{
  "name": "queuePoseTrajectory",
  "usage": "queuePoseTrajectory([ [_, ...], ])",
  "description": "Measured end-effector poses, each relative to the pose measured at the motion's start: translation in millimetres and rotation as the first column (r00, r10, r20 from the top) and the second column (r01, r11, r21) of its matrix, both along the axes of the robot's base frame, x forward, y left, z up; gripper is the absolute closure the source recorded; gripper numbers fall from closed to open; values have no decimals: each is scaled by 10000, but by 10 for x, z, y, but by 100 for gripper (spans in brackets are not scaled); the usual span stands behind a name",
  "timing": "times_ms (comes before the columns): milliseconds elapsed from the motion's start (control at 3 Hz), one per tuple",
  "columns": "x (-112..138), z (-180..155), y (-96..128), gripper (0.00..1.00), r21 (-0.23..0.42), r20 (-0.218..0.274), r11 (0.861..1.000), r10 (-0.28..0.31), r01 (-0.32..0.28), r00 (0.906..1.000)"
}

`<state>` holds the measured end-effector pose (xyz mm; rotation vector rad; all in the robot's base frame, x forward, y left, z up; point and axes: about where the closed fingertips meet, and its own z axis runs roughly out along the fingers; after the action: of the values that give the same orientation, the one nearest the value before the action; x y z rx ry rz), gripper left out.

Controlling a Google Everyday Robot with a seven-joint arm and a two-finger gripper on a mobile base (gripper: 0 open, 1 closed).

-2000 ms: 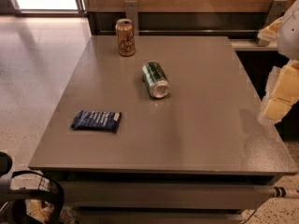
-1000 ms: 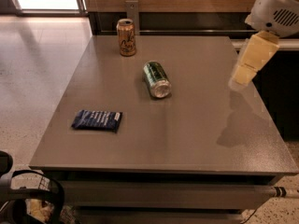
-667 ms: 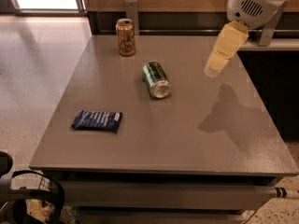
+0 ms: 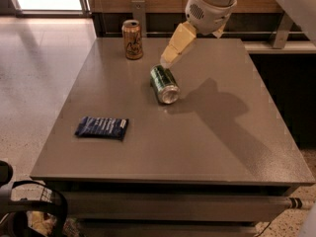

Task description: Place green can upright

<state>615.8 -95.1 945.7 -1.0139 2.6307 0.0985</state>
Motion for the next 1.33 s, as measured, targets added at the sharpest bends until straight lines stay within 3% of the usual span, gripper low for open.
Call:
queuePoseTrajectory([
  [333,0,0,0,0,1,1,10000,0,0,10000],
  [667,26,-48,39,0,-34,-189,9988,-497,497,9986],
  [1000,63,-198,154,0,-414,-784,9796,-1996,1969,9767],
  [1333,86,-328,284,0,-625,-1276,9433,-3316,3260,9348],
])
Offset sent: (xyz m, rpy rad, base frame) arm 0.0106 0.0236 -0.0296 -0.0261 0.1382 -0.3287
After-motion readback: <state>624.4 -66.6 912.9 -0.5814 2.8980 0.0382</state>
